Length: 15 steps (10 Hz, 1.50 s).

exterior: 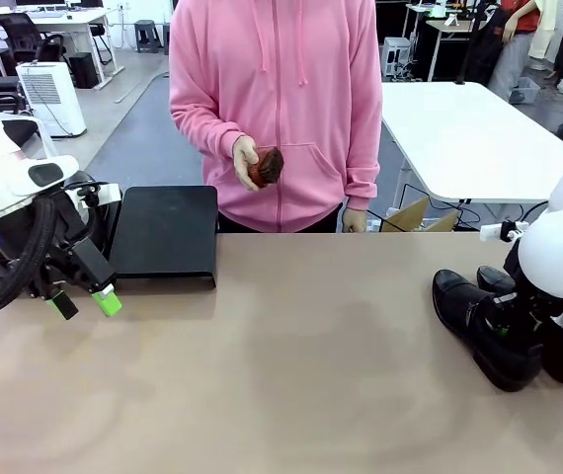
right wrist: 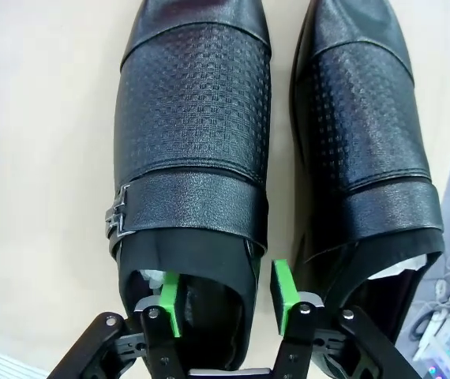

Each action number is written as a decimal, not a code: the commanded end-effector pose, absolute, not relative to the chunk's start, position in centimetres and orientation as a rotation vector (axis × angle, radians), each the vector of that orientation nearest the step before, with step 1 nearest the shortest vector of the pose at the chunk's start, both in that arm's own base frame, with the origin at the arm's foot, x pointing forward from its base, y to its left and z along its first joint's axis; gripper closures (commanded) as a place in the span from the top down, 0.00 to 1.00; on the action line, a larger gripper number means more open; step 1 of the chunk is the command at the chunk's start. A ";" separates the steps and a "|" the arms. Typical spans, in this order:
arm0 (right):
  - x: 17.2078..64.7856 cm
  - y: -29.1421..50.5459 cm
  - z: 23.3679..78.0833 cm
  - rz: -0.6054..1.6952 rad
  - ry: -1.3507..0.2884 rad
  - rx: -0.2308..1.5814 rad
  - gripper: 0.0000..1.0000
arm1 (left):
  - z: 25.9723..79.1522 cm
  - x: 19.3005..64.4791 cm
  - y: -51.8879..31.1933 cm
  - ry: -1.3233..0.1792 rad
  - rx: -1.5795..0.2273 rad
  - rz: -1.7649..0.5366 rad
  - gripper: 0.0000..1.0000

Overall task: Organize the shoes by placing them on the stand.
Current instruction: Pick up one Shoe and place it in the middle of the table.

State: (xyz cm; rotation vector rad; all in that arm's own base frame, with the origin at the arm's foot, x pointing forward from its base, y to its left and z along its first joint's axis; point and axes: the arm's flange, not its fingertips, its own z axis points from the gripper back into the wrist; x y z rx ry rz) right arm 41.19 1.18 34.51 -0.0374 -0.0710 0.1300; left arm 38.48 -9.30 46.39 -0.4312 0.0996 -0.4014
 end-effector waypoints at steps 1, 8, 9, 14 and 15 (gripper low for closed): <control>40.4 0.9 33.6 0.152 -0.092 -0.038 0.27 | 46.2 38.3 -9.3 0.080 -0.450 -0.402 1.00; 40.1 1.3 34.3 0.167 -0.093 -0.067 0.00 | 46.2 38.3 -9.3 0.080 -0.450 -0.402 1.00; 39.7 2.1 35.7 0.143 -0.084 -0.082 0.00 | 46.2 38.3 -9.3 0.080 -0.450 -0.402 1.00; 35.0 15.1 45.8 -0.103 -0.276 -0.017 0.00 | 46.2 38.3 -9.3 0.080 -0.450 -0.402 1.00; 33.6 18.8 46.2 -0.107 -0.262 0.035 0.00 | 46.2 38.3 -9.3 0.080 -0.450 -0.402 1.00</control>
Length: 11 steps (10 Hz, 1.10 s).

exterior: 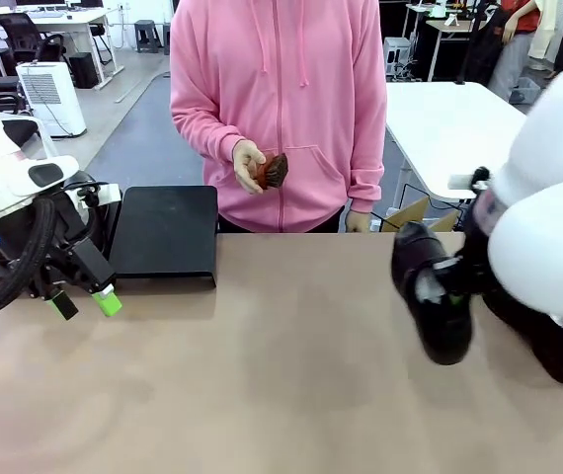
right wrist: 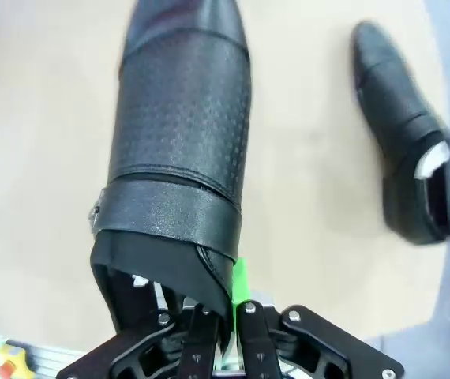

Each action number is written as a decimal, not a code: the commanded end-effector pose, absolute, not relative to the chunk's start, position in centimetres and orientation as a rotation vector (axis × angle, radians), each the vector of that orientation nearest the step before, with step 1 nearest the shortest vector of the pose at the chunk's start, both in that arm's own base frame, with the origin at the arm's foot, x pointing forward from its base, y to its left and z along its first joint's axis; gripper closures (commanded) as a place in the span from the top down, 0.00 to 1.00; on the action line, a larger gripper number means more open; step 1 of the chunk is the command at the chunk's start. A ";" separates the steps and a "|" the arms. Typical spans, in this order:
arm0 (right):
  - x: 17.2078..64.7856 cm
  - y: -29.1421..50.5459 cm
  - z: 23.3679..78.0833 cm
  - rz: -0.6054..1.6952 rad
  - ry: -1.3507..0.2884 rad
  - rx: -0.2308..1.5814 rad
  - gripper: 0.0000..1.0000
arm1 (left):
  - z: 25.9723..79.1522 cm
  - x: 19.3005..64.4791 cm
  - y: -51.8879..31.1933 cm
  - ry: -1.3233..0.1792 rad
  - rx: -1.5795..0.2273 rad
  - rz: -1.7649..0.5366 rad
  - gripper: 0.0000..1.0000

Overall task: Organize the shoes by placing them on the stand.
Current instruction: Pick up one Shoe and place it in the middle of the table.

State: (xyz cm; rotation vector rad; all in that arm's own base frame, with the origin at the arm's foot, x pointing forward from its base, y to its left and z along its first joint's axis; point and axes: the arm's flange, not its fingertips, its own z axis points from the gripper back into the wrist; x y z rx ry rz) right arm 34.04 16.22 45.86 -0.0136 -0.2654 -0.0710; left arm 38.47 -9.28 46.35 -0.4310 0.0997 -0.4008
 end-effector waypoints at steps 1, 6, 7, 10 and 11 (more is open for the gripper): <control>32.9 22.0 45.3 -0.103 -0.227 0.058 0.00 | 46.2 38.3 -9.3 0.080 -0.450 -0.402 1.00; 31.1 31.3 40.7 -0.084 -0.185 0.150 0.00 | 46.2 38.3 -9.3 0.080 -0.450 -0.402 1.00; 31.4 32.0 39.6 -0.077 -0.173 0.158 0.00 | 46.2 38.3 -9.3 0.080 -0.450 -0.402 1.00; 32.3 32.7 36.5 0.025 -0.090 0.164 0.05 | 46.2 38.3 -9.3 0.080 -0.450 -0.402 1.00; 32.4 32.6 36.3 0.022 -0.088 0.172 0.22 | 46.2 38.3 -9.3 0.080 -0.450 -0.402 1.00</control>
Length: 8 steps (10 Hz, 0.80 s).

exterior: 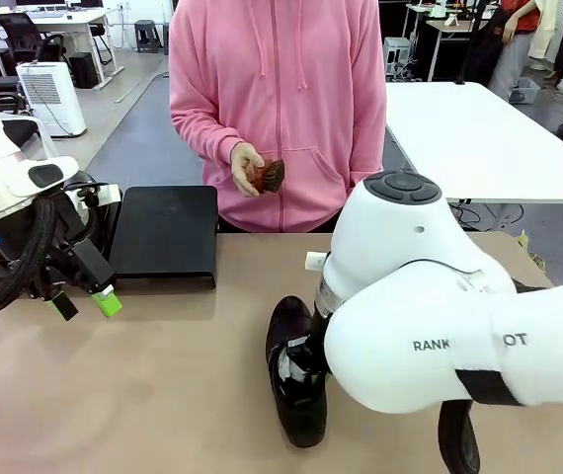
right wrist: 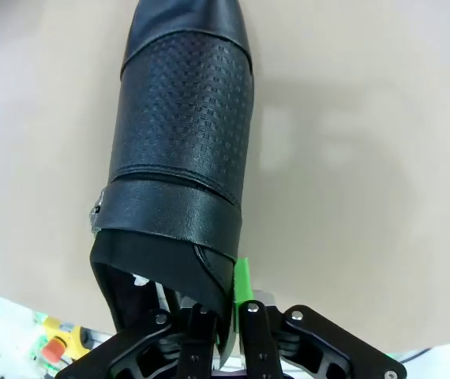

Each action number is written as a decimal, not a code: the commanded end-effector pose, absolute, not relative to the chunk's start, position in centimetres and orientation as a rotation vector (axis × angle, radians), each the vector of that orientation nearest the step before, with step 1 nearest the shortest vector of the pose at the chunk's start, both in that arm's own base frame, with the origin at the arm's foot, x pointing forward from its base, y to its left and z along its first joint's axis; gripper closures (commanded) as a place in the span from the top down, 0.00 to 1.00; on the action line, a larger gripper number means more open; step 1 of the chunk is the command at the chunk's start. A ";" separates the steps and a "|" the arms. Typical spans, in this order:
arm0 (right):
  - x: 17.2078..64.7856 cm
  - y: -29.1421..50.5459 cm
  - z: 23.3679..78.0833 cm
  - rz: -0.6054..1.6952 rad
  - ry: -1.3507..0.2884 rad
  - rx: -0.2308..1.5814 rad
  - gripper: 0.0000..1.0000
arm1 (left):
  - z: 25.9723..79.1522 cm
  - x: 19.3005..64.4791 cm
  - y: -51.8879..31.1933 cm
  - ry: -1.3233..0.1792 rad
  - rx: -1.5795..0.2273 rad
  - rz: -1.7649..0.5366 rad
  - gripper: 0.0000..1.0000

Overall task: Organize the shoes by placing them on the stand.
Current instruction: Pick up one Shoe and place it in the middle of the table.

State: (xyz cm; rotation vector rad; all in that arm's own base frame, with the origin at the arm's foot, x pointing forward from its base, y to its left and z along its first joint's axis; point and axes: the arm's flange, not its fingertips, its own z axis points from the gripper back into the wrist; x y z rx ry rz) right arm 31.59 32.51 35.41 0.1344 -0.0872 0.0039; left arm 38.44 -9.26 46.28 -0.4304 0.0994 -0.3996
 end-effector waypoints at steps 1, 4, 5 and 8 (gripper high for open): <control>32.5 32.5 36.1 0.027 -0.087 0.174 0.39 | 46.2 38.3 -9.3 0.080 -0.450 -0.402 1.00; 32.4 31.1 37.5 -0.024 -0.120 0.180 0.90 | 46.2 38.3 -9.3 0.080 -0.450 -0.402 1.00; 32.4 30.4 38.4 -0.040 -0.132 0.189 1.00 | 46.2 38.3 -9.3 0.080 -0.450 -0.402 1.00; 32.1 27.6 41.7 -0.041 -0.119 0.236 1.00 | 46.2 38.3 -9.3 0.080 -0.450 -0.402 1.00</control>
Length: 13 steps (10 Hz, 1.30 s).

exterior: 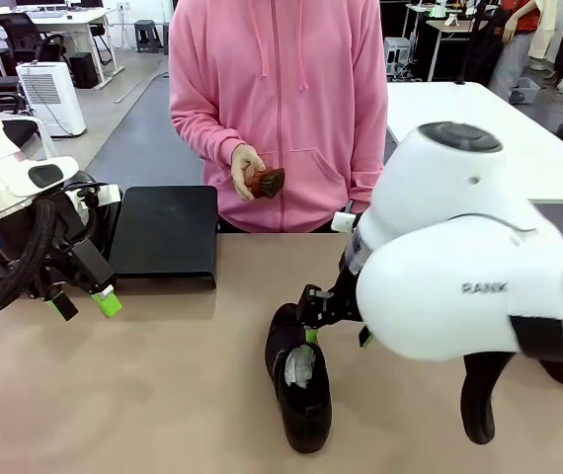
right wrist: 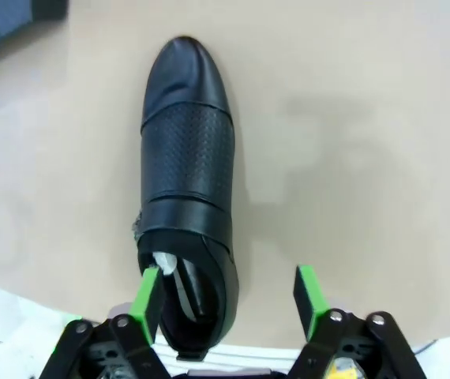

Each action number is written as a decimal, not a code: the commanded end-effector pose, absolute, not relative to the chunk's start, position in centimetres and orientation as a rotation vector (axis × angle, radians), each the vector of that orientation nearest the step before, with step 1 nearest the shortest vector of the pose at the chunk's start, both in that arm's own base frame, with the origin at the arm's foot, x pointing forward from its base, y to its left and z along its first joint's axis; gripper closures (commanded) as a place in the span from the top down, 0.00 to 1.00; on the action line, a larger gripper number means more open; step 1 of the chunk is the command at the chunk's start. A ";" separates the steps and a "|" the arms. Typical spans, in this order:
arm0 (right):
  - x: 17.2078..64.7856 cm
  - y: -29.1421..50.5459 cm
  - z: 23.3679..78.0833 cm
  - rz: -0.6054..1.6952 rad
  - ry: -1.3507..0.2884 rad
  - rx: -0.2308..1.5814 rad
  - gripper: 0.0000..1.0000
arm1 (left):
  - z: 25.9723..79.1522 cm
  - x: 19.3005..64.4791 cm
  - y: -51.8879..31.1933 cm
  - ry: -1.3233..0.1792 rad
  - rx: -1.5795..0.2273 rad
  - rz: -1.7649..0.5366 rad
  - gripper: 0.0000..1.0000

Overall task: Organize the shoes by placing them on the stand.
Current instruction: Pick up one Shoe and place it in the middle of the table, then place the Shoe from the middle of the table onto the Shoes Stand.

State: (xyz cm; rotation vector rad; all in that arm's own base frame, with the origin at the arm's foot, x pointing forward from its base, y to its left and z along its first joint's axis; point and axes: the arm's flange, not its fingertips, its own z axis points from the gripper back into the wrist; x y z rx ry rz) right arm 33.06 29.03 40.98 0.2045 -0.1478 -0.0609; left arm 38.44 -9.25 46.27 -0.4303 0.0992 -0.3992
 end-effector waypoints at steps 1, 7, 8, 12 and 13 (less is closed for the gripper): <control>33.2 29.9 39.8 -0.054 -0.152 0.189 1.00 | 46.2 38.3 -9.3 0.080 -0.450 -0.402 1.00; 33.2 29.9 39.8 -0.054 -0.152 0.189 1.00 | 46.2 38.3 -9.3 0.080 -0.450 -0.402 1.00; 33.2 29.9 39.8 -0.054 -0.152 0.189 1.00 | 46.2 38.3 -9.3 0.080 -0.450 -0.402 1.00; 32.6 25.6 40.8 -0.230 -0.126 0.124 1.00 | 44.9 38.4 -13.8 0.148 -0.396 -0.509 1.00; 32.8 22.2 42.6 -0.331 -0.181 0.066 1.00 | 43.9 37.8 -17.5 0.176 -0.358 -0.600 1.00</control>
